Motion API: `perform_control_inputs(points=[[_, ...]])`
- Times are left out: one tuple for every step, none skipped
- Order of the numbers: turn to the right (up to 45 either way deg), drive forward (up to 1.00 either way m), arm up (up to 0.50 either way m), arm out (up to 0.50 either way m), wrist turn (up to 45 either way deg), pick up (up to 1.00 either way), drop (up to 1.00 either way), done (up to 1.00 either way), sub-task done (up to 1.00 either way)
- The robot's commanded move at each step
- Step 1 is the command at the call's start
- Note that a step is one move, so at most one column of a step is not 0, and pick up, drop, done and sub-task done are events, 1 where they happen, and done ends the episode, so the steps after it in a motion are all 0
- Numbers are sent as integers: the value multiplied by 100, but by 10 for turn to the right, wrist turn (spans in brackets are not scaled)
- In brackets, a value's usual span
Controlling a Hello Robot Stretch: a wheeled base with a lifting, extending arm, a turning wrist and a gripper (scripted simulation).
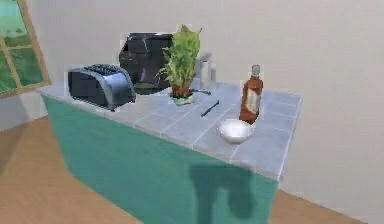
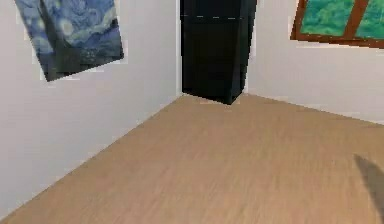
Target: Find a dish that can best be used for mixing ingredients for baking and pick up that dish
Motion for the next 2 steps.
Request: perform_control_inputs(points=[[-450,0,0,0,0,0,0,0,0],[-270,0,0,0,0,0,0,0,0]])
